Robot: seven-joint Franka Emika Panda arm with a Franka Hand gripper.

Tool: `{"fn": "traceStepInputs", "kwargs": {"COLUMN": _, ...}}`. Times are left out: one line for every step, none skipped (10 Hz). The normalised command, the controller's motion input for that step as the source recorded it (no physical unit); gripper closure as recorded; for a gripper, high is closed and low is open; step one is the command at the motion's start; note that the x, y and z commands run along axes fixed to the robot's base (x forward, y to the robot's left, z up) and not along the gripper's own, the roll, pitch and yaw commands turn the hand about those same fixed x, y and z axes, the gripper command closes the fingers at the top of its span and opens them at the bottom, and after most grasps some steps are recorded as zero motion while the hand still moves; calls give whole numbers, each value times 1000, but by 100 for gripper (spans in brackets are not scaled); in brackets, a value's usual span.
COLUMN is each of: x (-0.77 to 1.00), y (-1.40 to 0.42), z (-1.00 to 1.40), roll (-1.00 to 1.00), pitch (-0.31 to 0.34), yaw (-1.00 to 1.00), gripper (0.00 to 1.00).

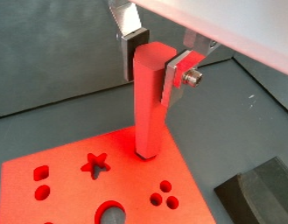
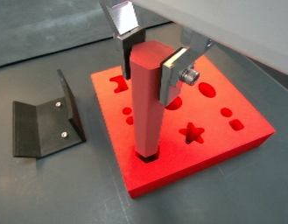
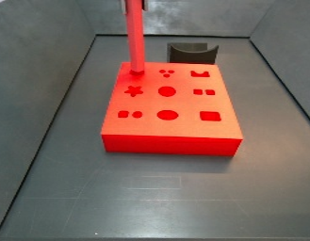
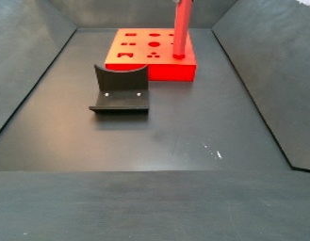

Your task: Insert the hexagon object.

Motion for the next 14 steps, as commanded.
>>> {"fn": "traceStepInputs", "kwargs": {"x": 0, "y": 0, "z": -203, "roll": -54, "pitch": -54, "yaw": 20, "gripper": 100}}
{"fn": "traceStepInputs", "kwargs": {"x": 66, "y": 0, "z": -171, "roll": -63, "pitch": -40, "yaw": 43, "gripper": 100}}
{"fn": "traceStepInputs", "kwargs": {"x": 23, "y": 0, "z": -223, "roll": -56, "pitch": -63, "yaw": 34, "gripper": 100}}
{"fn": "traceStepInputs", "kwargs": {"x": 0, "y": 0, "z": -226, "roll": -36, "pitch": -61, "yaw": 0, "gripper": 100}}
{"fn": "traceStepInputs", "kwargs": {"x": 0, "y": 0, "z": -203, "roll": -41, "pitch": -57, "yaw": 6, "gripper": 100}}
{"fn": "traceStepInputs", "kwargs": {"x": 0, "y": 0, "z": -189, "roll": -46, "pitch": -56, "yaw": 11, "gripper": 100}}
{"fn": "traceStepInputs", "kwargs": {"x": 0, "y": 26, "z": -226, "roll": -33, "pitch": -57, "yaw": 0, "gripper": 100}}
{"fn": "traceStepInputs", "kwargs": {"x": -17, "y": 29, "z": -331, "roll": 0, "pitch": -113, "yaw": 0, "gripper": 100}}
{"fn": "traceStepInputs", "kwargs": {"x": 0, "y": 26, "z": -520, "roll": 0, "pitch": -149, "yaw": 0, "gripper": 100}}
{"fn": "traceStepInputs", "kwargs": {"x": 0, "y": 31, "z": -649, "roll": 0, "pitch": -134, "yaw": -11, "gripper": 100}}
{"fn": "traceStepInputs", "kwargs": {"x": 0, "y": 20, "z": -657, "roll": 17, "pitch": -114, "yaw": -40, "gripper": 100}}
{"fn": "traceStepInputs", "kwargs": {"x": 0, "y": 37, "z": -626, "roll": 80, "pitch": -91, "yaw": -40, "gripper": 100}}
{"fn": "traceStepInputs", "kwargs": {"x": -54, "y": 40, "z": -500, "roll": 139, "pitch": -67, "yaw": -17, "gripper": 100}}
{"fn": "traceStepInputs", "kwargs": {"x": -57, "y": 9, "z": -411, "roll": 144, "pitch": -51, "yaw": -23, "gripper": 100}}
